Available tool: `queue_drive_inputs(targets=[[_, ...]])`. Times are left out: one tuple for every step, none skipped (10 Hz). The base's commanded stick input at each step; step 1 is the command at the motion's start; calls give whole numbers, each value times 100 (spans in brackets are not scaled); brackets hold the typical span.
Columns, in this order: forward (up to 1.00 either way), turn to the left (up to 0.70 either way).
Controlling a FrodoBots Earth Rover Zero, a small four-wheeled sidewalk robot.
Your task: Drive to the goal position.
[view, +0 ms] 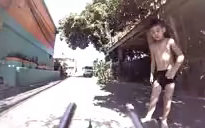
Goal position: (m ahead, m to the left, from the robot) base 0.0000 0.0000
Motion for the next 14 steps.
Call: queue_drive_inputs(targets=[[0, -9], [0, -7], [0, 5], [0, 25], [0, 48], [0, 47], [0, 46], [38, 44], [77, 41], [100, 40], [100, 40], [100, 39], [100, 24], [100, 10]])
